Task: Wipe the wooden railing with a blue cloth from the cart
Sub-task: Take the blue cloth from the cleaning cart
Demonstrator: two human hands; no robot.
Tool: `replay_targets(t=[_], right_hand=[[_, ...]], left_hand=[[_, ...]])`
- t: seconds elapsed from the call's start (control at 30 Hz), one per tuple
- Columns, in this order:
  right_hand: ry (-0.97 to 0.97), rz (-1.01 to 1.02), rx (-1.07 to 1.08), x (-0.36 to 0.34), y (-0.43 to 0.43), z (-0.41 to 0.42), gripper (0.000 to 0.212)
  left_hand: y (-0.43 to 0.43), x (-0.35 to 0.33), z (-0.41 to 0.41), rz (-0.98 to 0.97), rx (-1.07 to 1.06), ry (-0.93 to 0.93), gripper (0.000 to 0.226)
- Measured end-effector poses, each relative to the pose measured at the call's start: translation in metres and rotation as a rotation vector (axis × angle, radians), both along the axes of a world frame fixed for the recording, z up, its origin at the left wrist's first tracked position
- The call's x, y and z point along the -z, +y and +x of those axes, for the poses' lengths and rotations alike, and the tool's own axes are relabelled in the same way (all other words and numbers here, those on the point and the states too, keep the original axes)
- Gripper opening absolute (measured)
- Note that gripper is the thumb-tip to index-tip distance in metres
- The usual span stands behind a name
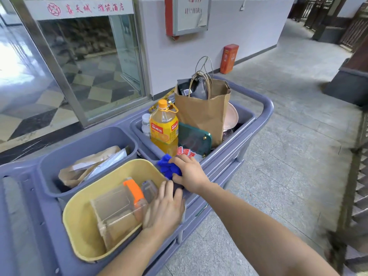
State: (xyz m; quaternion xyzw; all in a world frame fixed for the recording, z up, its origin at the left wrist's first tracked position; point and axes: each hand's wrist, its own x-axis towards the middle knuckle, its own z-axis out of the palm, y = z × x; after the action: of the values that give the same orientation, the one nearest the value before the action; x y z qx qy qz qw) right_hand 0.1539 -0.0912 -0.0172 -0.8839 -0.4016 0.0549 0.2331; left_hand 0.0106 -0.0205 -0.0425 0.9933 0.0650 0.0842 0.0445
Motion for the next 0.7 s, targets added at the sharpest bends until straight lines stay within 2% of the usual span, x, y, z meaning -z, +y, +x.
replay_targets(t=[0.13, 0.43, 0.57, 0.7], right_hand=[[-0.046, 0.054, 0.01, 0.001, -0.005, -0.003, 0.045], [-0.06, 0.254, 0.188, -0.02, -0.066, -0.015, 0.037], [-0.065, 0.269, 0.29, -0.032, -0.107, -0.019, 0.037], [-0.056, 0.307, 0.419, -0.045, -0.154, -0.032, 0.036]], left_hand=[[0.0, -0.001, 0.0, 0.024, -0.012, -0.013, 0.017], [0.003, -0.002, -0.004, -0.048, -0.023, -0.048, 0.02], [-0.005, -0.018, 0.003, -0.07, 0.023, -0.114, 0.041], [-0.032, -0.043, 0.021, -0.114, 0.121, -0.191, 0.031]])
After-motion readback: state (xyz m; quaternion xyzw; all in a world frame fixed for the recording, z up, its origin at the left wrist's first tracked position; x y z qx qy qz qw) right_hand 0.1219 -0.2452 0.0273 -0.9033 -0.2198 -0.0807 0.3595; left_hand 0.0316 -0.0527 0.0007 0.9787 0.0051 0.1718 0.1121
